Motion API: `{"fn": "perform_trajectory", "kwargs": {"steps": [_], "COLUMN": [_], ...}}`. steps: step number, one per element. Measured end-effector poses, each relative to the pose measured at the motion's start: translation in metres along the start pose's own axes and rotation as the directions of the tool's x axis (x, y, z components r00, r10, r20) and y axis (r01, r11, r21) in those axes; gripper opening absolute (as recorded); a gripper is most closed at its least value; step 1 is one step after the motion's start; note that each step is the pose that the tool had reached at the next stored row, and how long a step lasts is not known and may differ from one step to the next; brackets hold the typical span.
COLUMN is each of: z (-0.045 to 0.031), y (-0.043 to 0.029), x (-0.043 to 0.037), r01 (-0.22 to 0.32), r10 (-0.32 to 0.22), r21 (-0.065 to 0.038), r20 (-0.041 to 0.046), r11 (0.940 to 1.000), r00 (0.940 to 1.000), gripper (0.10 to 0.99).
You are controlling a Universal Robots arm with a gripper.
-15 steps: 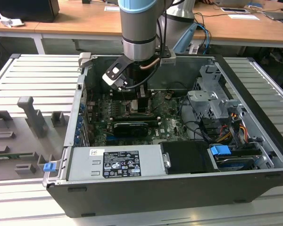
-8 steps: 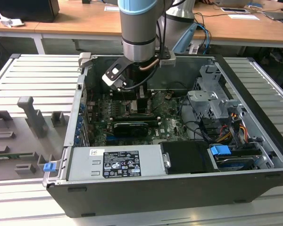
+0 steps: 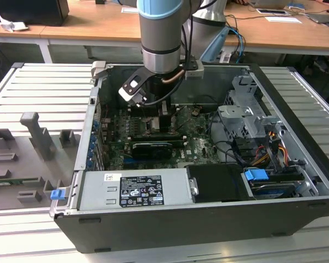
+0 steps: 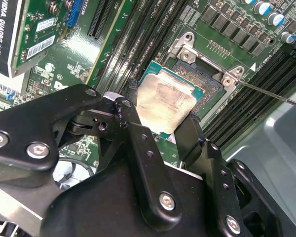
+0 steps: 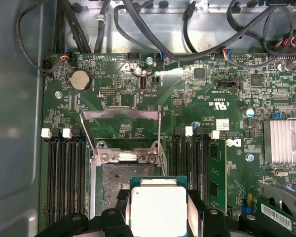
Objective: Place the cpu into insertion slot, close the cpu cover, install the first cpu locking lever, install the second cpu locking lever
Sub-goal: 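Place the cpu into insertion slot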
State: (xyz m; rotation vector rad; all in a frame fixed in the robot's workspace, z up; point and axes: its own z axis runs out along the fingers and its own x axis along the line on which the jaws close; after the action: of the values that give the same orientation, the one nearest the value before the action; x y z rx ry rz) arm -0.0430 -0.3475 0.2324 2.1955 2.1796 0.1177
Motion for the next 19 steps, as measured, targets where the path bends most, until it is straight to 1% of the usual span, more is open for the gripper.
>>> {"fn": "perform_trajectory", "kwargs": {"steps": [12, 19], "z": [0.0026, 0.0040], "y": [-0.0003, -0.0005], "x": [0.0001, 0.0036], "r01": [0.000, 0.000], "r10": [0.000, 0.000], "r21": [0.000, 0.000], "r20": [0.0001, 0.0001], "r11": [1.0000, 1.0000], "r00": [1.0000, 1.0000], "gripper": [0.541, 0.541]}}
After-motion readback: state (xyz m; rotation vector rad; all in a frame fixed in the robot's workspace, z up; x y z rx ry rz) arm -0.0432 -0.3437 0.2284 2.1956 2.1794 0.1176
